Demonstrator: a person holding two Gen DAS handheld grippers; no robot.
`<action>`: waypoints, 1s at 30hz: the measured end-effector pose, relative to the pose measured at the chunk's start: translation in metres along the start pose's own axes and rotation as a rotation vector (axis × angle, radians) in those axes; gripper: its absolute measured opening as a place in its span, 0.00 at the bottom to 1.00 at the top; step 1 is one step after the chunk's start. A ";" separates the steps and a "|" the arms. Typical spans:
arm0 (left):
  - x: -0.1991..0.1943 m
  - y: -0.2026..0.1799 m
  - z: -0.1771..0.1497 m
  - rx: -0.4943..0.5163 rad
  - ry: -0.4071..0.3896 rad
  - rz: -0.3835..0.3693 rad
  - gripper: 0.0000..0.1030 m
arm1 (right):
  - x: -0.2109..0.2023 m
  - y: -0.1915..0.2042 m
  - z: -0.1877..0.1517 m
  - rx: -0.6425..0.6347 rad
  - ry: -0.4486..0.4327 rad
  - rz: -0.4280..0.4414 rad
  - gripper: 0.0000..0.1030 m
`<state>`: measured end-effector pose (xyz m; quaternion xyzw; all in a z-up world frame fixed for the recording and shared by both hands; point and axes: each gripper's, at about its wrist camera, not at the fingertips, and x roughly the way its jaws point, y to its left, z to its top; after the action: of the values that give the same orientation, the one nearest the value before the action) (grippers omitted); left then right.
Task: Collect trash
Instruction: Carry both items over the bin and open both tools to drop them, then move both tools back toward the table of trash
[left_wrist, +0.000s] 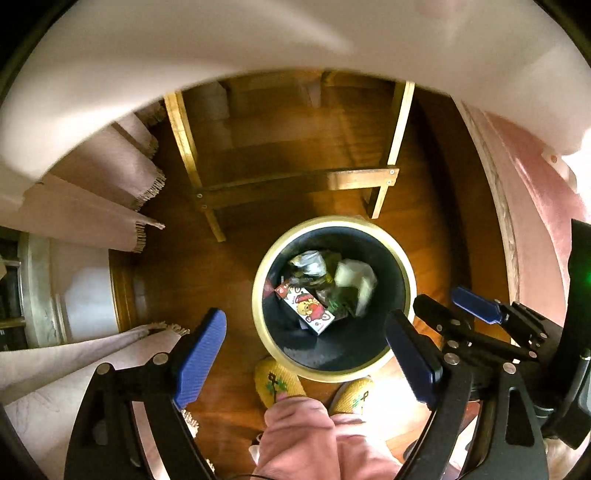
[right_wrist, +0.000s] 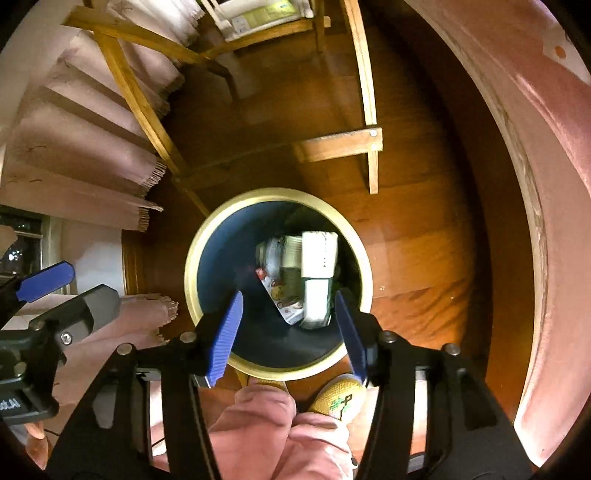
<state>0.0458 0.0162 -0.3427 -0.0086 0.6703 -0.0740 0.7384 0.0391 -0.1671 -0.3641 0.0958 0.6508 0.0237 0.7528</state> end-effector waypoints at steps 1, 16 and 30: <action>-0.004 0.001 0.001 -0.004 -0.006 0.001 0.86 | -0.003 0.001 0.001 -0.003 -0.002 0.000 0.48; -0.144 -0.008 0.008 -0.008 -0.105 0.007 0.86 | -0.130 0.031 0.002 -0.002 -0.065 0.016 0.48; -0.353 -0.026 -0.010 0.012 -0.302 0.022 0.86 | -0.330 0.060 -0.006 -0.071 -0.225 0.061 0.48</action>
<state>0.0013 0.0337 0.0077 -0.0078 0.5511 -0.0677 0.8317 -0.0120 -0.1606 -0.0326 0.0908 0.5576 0.0586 0.8231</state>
